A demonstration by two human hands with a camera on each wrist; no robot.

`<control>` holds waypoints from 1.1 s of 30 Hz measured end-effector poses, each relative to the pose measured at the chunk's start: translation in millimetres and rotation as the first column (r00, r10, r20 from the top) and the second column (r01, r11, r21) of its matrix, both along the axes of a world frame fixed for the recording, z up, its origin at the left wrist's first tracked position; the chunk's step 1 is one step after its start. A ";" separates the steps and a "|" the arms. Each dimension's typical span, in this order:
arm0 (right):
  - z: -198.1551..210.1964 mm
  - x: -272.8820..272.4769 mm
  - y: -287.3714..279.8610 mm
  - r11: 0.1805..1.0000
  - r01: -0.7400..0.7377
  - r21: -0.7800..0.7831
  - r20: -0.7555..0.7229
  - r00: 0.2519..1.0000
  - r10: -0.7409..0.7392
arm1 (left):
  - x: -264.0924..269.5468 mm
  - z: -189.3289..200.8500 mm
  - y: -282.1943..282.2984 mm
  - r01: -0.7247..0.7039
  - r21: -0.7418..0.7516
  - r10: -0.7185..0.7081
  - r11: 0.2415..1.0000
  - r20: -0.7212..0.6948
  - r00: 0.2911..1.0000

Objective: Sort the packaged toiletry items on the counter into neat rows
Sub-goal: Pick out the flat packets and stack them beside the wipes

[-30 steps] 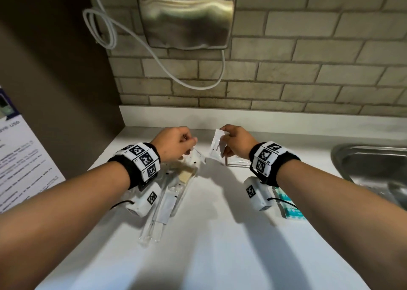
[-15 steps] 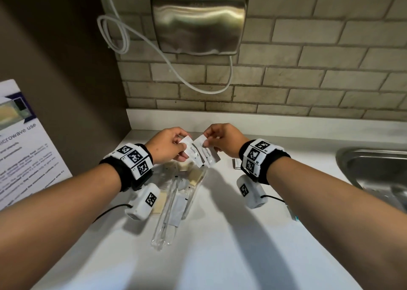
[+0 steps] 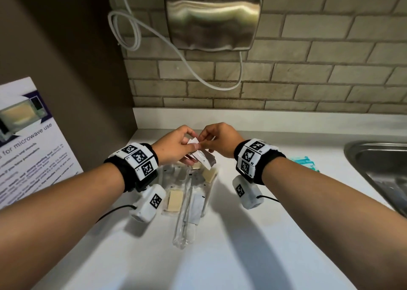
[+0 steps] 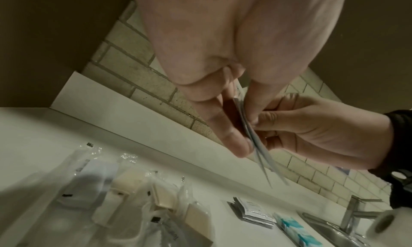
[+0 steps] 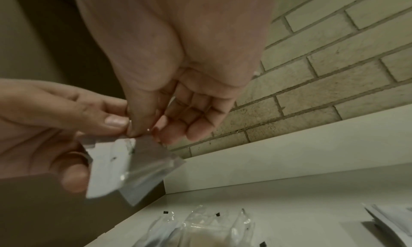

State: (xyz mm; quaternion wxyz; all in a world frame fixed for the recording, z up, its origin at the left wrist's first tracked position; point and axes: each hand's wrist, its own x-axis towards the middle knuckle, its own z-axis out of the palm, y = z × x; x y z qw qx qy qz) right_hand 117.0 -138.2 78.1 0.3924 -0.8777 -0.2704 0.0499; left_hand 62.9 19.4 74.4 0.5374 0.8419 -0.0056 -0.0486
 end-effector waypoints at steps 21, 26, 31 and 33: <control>-71.7 -39.8 32.0 0.705 -0.199 -0.681 -0.125 0.980 0.155 | 22.3 -13.1 36.5 -0.170 0.009 0.168 0.985 0.094 0.981; -71.6 -34.8 30.9 0.748 -0.201 -0.632 -0.140 0.980 0.144 | 25.0 -18.6 46.4 -0.186 0.002 0.185 0.983 0.097 0.978; -49.4 -20.9 23.4 0.755 -0.159 -0.636 -0.088 0.987 0.134 | 26.9 -26.5 54.9 -0.217 -0.012 0.217 0.976 0.069 0.974; -35.6 -11.0 17.7 0.805 -0.112 -0.583 -0.054 0.994 0.098 | 27.3 -30.8 59.0 -0.228 -0.018 0.229 0.973 0.052 0.972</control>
